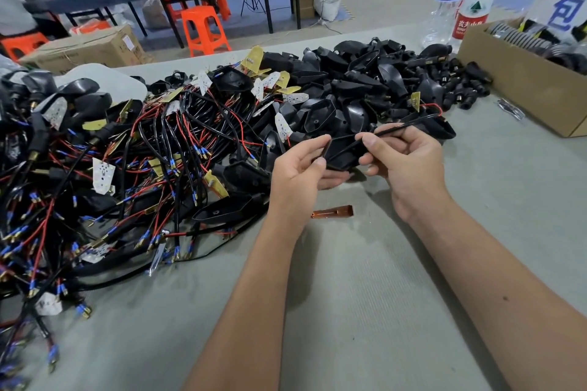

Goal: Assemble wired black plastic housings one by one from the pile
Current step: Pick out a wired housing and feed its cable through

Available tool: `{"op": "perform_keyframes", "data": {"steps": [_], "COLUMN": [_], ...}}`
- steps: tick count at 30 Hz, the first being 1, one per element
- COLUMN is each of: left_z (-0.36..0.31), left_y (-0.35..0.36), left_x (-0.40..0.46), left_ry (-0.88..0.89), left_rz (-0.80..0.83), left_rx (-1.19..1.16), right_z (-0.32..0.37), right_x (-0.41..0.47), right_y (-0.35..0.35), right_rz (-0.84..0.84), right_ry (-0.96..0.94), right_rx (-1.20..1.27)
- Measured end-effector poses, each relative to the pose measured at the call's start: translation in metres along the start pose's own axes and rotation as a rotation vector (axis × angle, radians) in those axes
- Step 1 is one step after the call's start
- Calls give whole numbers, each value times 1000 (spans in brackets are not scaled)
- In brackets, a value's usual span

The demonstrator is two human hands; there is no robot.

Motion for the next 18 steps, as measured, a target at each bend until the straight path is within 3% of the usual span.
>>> {"op": "perform_keyframes", "data": {"steps": [18], "left_z": [-4], "left_y": [-18], "left_x": [-1], "left_ry": [149], "left_rz": [-194], "left_rx": [43], "right_z": [-10], "right_x": [2], "right_y": [-10], "right_rz": [-88], "right_ry": [119], "right_rx": [55]}}
Point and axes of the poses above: each hand's wrist, its own x-axis towards the middle knuckle, its own y-axis out of the palm, z = x × y, the point moved 9 cm from there along x, towards the middle knuckle, and after that the axes turned 2 degrees about -y, right-handed, at the moved point
